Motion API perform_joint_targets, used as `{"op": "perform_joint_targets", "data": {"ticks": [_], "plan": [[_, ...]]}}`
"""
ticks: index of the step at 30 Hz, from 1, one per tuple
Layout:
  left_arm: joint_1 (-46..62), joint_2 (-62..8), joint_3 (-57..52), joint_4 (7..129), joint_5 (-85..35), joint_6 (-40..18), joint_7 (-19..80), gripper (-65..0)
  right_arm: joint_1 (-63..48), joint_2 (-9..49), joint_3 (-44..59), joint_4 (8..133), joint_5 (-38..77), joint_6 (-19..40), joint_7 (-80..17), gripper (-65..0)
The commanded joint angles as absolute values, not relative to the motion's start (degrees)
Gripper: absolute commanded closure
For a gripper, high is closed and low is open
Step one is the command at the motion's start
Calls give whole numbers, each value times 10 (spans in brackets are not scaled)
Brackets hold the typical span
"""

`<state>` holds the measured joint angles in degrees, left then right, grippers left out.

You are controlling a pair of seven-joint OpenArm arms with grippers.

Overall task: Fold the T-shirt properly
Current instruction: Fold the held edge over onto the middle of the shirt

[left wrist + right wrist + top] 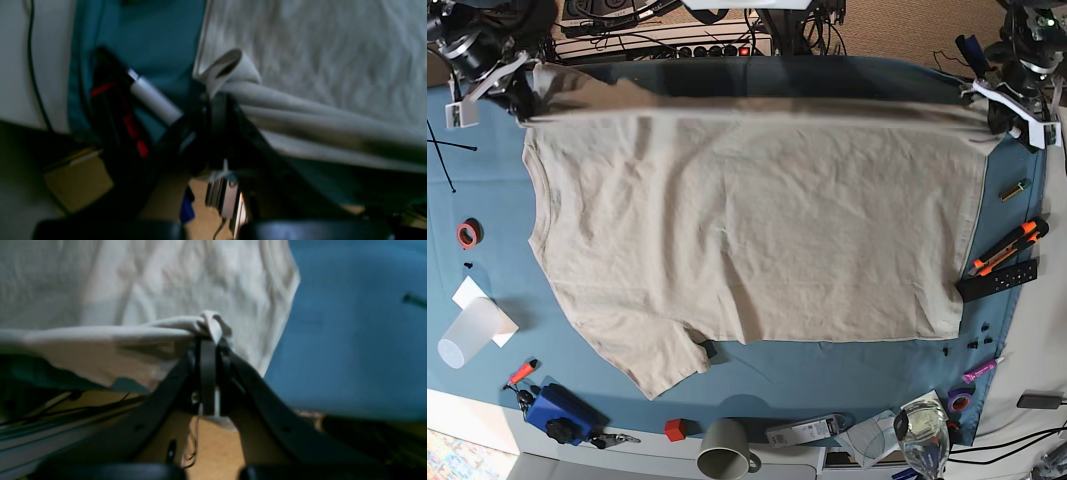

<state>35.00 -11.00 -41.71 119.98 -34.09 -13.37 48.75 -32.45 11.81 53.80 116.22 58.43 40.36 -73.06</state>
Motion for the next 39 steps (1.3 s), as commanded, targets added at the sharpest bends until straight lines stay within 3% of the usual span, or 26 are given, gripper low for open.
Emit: {"op": "perform_joint_targets", "data": {"ticks": [1, 19, 28, 34, 39], "plan": [[351, -123, -421, 1208, -336, -129, 470, 0, -320, 134, 542, 1169, 579, 400, -712, 0], [280, -148, -369, 1151, -299, -129, 413, 0, -237, 154, 406, 1169, 366, 371, -599, 0], [218, -163, -310, 1121, -259, -129, 388, 0, -184, 154, 406, 1105, 345, 362, -594, 0], [166, -183, -267, 1081, -205, -88, 375, 0, -144, 154, 405, 1053, 344, 362, -582, 0], [123, -183, -252, 1030, -205, -90, 376, 0, -107, 154, 405, 1011, 341, 364, -581, 0]]}}
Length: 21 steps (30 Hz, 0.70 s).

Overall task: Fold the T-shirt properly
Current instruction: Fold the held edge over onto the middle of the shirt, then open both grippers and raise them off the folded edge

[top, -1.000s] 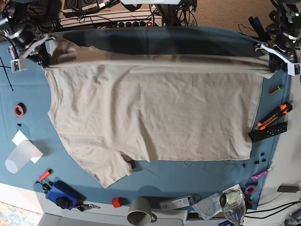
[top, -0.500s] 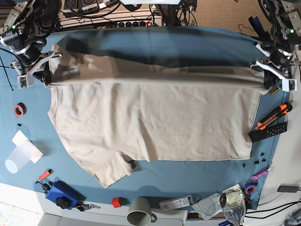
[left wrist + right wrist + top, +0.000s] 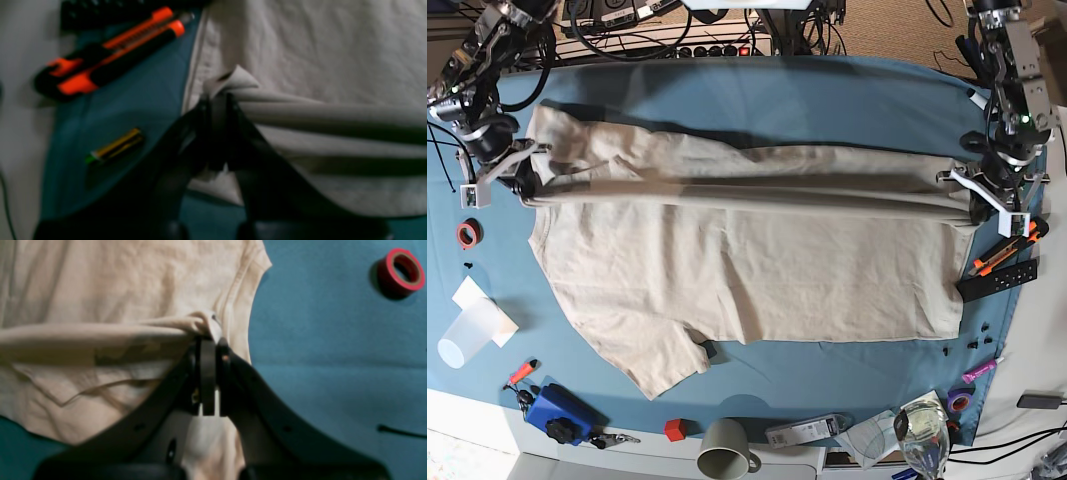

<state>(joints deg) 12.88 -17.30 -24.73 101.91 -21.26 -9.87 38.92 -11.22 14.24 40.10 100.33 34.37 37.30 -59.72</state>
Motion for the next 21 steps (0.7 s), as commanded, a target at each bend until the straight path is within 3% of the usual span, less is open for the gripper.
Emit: {"op": "perform_joint_targets", "data": {"ticks": [1, 19, 21], "plan": [[116, -183, -252, 1019, -206, -90, 376, 0, -99, 154, 405, 1000, 337, 364, -580, 0], [19, -183, -252, 898, -205, -90, 381, 0, 14, 154, 356, 873, 286, 367, -564, 0], [17, -184, -253, 898, -205, -94, 381, -86, 20, 157, 357, 873, 287, 382, -568, -27]]}}
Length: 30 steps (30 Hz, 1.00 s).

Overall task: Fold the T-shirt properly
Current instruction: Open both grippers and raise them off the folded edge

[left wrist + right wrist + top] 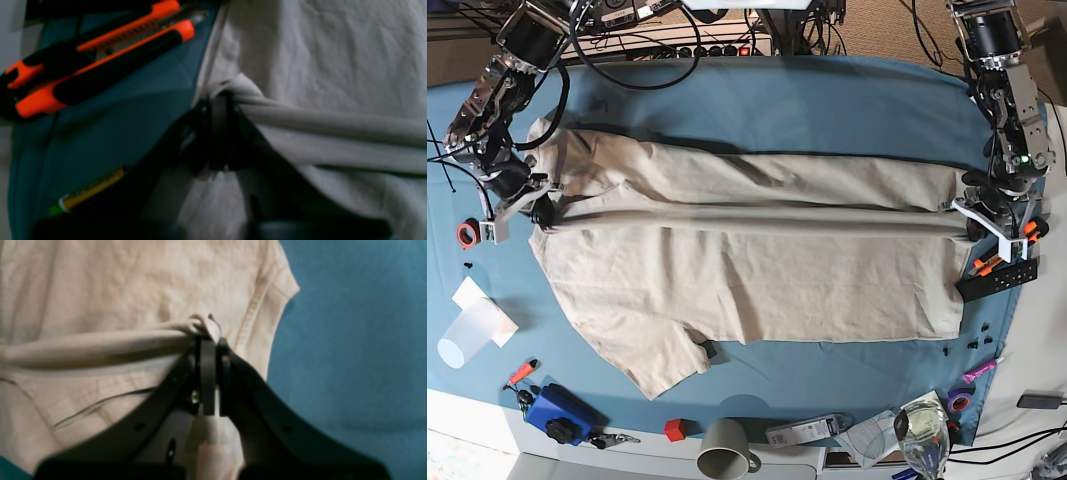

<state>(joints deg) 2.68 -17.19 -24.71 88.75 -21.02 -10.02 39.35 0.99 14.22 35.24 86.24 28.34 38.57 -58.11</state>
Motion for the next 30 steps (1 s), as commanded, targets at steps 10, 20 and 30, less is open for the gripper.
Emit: {"op": "perform_joint_targets", "data": {"ticks": [10, 20, 30], "plan": [[-6, -223, -253, 928, -219, -110, 496, -286, 30, 227, 357, 873, 317, 371, -573, -189], [-16, -225, -253, 977, -227, -102, 491, -286, 71, 256, 396, 873, 393, 364, -611, -189], [-20, -225, -253, 974, -213, -105, 460, -308, 75, 256, 398, 873, 377, 377, -608, -189]]}}
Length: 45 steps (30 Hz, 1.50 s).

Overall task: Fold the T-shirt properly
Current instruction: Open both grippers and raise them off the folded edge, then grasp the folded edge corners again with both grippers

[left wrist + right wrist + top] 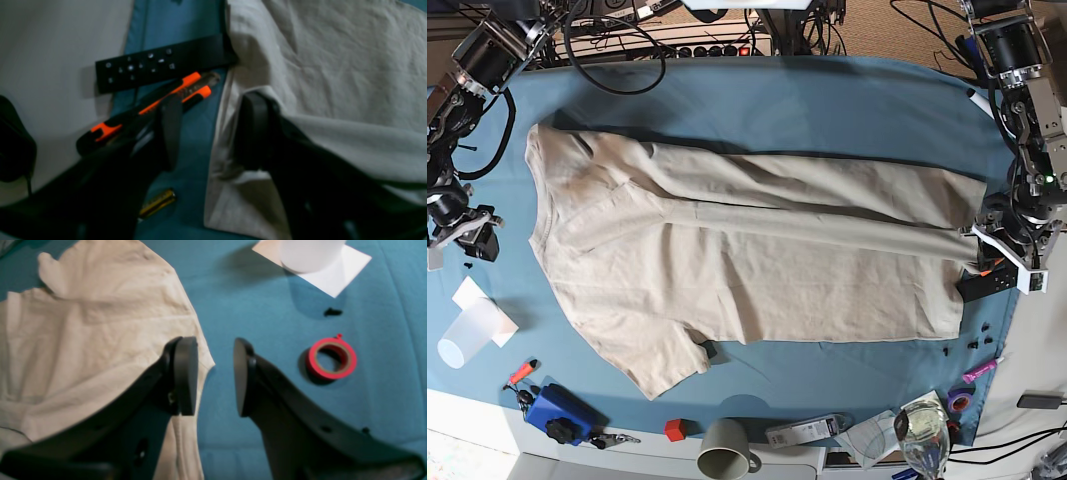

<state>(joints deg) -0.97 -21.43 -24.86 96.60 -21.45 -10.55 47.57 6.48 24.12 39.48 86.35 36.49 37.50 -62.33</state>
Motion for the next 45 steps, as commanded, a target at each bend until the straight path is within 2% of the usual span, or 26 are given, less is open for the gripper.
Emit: {"op": "perform_joint_targets", "data": {"ticks": [1, 6, 22, 27, 32, 35, 40, 45], "plan": [[-20, -225, -253, 974, -209, -105, 460, -327, 75, 256, 398, 873, 377, 382, -610, -189], [-20, -225, -253, 974, -210, -105, 454, -398, 75, 256, 398, 873, 376, 386, -613, -189], [-21, -225, -253, 974, -209, -101, 423, -397, 75, 255, 398, 873, 375, 385, -612, -189], [-31, -225, -253, 974, -210, -104, 447, -398, 75, 255, 398, 873, 375, 385, -613, -189], [-25, -225, -252, 973, -231, -136, 453, -474, 75, 255, 398, 873, 375, 385, -615, -189], [-26, -220, -252, 973, -267, -130, 465, -473, 75, 255, 398, 873, 375, 385, -617, -189], [-26, -204, -252, 973, -314, -150, 451, -473, 75, 255, 398, 873, 375, 385, -617, -189], [-29, -197, -253, 974, -288, -141, 465, -473, 75, 255, 398, 873, 375, 385, -623, -189]]}}
